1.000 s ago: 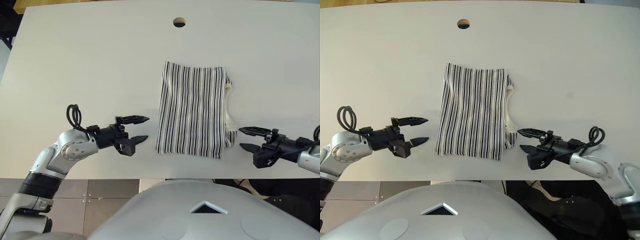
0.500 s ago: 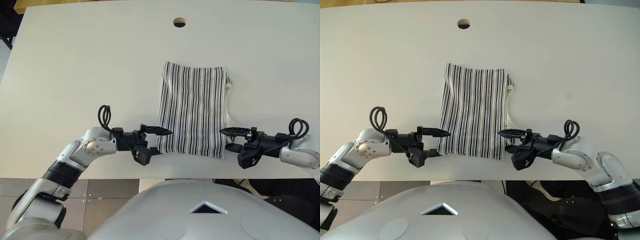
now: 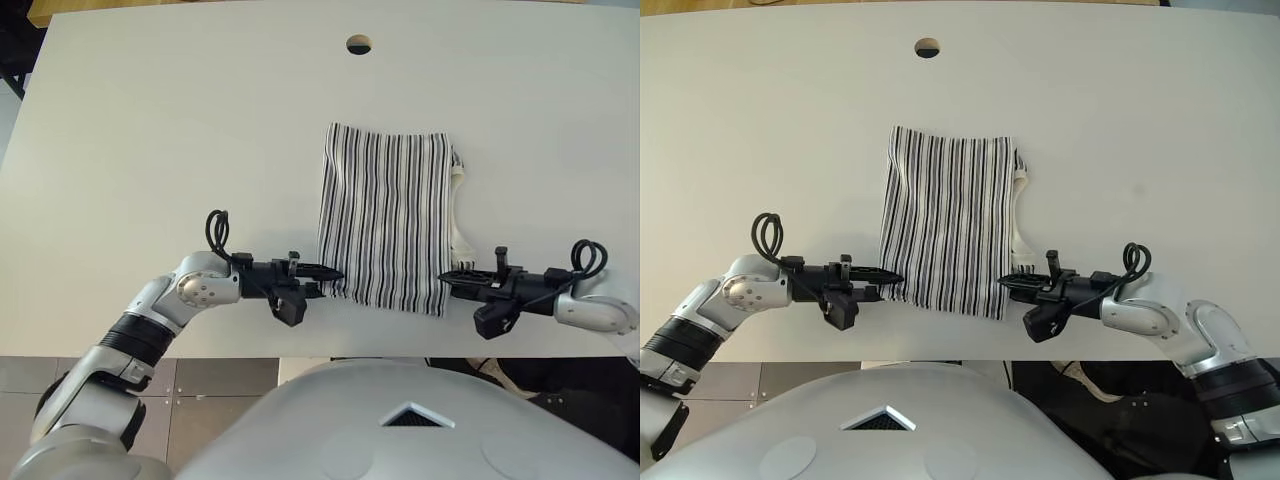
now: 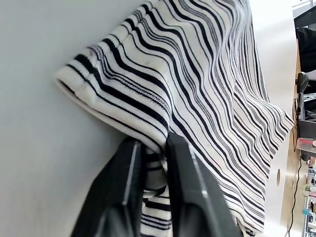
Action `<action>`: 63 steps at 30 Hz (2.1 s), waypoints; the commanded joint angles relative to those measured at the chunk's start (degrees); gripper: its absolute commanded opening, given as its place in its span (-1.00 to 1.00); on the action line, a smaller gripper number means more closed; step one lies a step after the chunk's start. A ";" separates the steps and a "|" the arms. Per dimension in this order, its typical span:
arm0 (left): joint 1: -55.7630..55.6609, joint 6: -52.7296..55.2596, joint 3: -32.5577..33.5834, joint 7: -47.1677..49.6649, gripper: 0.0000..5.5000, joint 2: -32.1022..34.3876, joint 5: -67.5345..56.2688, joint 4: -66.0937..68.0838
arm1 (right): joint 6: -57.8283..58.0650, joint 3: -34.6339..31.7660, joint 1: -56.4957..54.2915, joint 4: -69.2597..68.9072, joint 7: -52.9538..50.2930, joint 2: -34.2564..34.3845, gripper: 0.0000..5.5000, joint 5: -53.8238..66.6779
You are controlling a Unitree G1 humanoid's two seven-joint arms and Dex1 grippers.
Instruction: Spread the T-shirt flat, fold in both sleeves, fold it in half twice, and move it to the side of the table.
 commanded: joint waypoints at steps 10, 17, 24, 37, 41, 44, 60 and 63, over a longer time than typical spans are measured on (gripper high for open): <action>8.60 3.82 2.46 3.24 -0.95 0.45 -0.04 -1.48 | -0.50 1.65 1.90 2.46 -1.35 3.37 -0.96 4.26; 22.50 8.47 6.14 4.69 -0.95 5.40 -2.61 -12.53 | 2.78 -0.05 10.40 -5.86 2.40 -0.03 -0.96 16.01; 23.11 20.70 9.75 6.15 -0.95 0.64 -10.58 -22.28 | 10.24 -5.30 7.33 -6.55 3.15 2.96 -0.96 25.39; -5.63 39.83 12.59 15.44 -0.95 -15.56 -1.72 -6.06 | 22.33 -6.58 -13.98 7.21 -7.91 21.72 -0.96 16.29; -10.70 36.13 11.07 17.58 -0.95 -17.25 2.06 3.61 | 22.98 -5.96 -17.79 13.17 -11.47 25.17 -0.96 11.84; -13.71 31.89 9.58 19.81 -0.77 -18.80 4.69 10.93 | 23.15 -5.96 -20.30 17.15 -13.94 26.91 -0.96 9.20; -28.70 24.43 12.22 37.34 0.16 -25.86 8.28 35.53 | 24.60 -5.31 -32.17 33.31 -21.04 32.23 -0.15 4.51; -31.67 26.20 9.50 44.96 0.32 -24.74 14.64 42.40 | 24.79 -5.13 -35.28 36.49 -23.37 32.72 -0.15 3.39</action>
